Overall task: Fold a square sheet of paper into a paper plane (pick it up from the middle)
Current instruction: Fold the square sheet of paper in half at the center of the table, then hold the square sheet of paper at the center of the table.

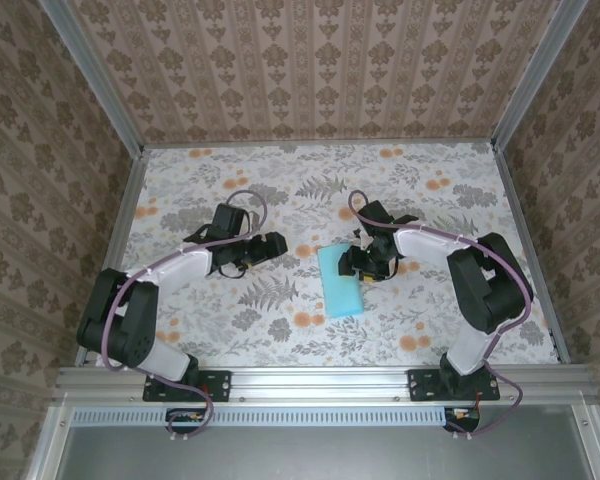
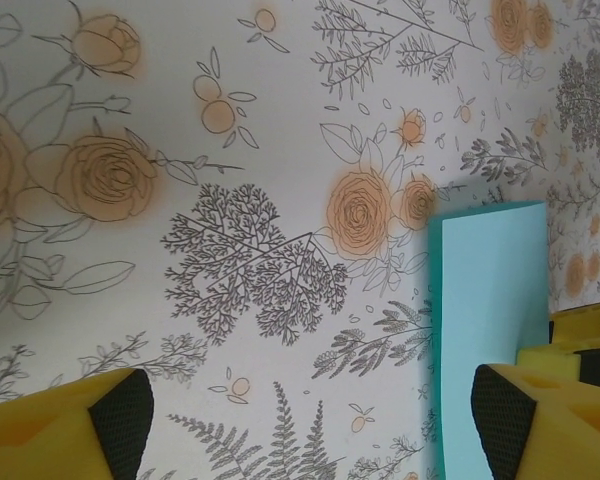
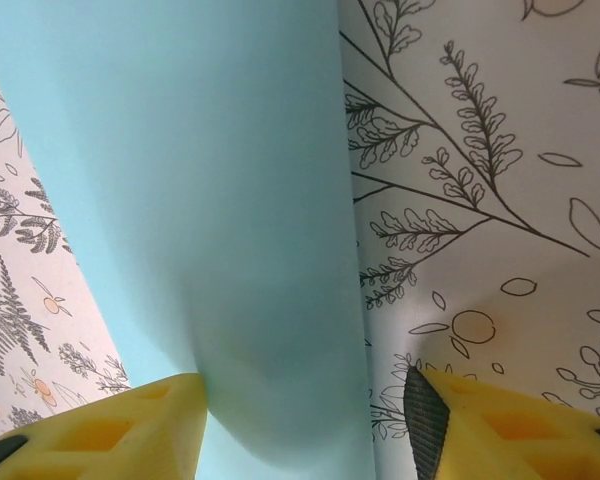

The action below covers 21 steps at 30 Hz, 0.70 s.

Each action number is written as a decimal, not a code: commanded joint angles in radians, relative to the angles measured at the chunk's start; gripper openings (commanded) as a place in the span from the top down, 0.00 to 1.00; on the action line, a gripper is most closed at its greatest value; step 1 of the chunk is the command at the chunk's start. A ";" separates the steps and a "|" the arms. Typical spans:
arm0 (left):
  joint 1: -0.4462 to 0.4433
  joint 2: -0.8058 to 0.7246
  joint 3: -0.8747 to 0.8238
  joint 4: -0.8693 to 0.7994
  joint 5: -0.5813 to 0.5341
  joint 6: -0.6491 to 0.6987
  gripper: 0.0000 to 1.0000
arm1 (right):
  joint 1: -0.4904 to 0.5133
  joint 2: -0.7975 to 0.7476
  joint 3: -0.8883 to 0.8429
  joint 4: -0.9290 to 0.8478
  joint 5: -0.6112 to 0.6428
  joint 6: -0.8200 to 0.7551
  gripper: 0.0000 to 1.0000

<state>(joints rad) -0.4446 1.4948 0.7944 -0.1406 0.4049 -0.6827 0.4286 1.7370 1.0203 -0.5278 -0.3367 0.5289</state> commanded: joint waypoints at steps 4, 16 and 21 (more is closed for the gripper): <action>-0.063 0.021 0.044 0.062 0.024 -0.040 0.16 | -0.003 -0.002 -0.023 -0.015 0.036 0.021 0.51; -0.147 0.100 0.047 0.246 0.017 -0.149 0.29 | -0.011 0.001 -0.078 0.051 0.070 0.069 0.51; -0.161 0.156 0.082 0.263 0.057 -0.158 0.33 | -0.013 -0.019 -0.094 0.078 0.079 0.100 0.50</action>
<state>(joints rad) -0.5957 1.6218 0.8337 0.0795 0.4274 -0.8139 0.4232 1.7199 0.9585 -0.4732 -0.3054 0.5949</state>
